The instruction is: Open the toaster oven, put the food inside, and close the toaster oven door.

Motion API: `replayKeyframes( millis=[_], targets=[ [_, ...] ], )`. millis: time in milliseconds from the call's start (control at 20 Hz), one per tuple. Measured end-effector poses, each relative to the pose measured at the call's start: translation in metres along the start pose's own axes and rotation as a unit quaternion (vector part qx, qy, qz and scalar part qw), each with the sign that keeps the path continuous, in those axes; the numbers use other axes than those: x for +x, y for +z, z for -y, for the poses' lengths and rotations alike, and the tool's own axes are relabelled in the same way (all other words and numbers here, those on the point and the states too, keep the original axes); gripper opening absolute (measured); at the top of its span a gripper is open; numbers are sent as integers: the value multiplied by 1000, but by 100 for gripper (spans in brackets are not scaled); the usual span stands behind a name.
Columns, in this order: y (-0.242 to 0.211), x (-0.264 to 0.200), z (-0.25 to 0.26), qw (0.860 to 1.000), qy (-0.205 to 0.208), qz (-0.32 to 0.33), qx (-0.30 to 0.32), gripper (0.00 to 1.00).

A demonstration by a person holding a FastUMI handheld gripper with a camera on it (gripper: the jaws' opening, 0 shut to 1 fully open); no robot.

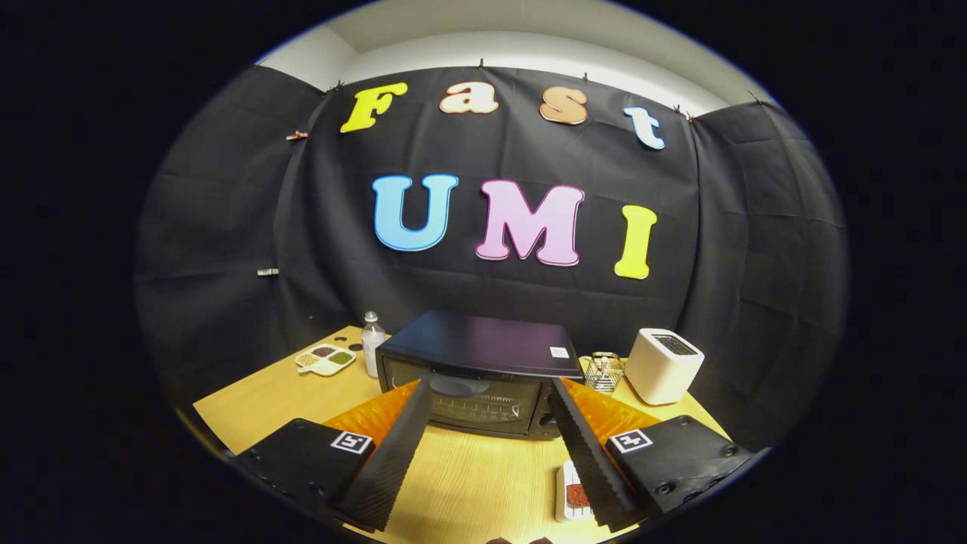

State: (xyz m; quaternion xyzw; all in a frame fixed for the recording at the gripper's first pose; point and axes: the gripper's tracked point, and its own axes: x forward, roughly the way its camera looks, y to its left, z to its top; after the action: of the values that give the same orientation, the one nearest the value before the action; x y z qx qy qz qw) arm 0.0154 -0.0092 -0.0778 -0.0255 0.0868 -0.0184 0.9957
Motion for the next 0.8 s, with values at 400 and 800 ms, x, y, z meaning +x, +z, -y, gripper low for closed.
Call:
replayKeyframes(
  millis=[400,800],
  targets=[
    [-23,77,-24,999,11,-46,17,98],
    [-59,147,-46,995,0,-94,43,98]
  ],
)
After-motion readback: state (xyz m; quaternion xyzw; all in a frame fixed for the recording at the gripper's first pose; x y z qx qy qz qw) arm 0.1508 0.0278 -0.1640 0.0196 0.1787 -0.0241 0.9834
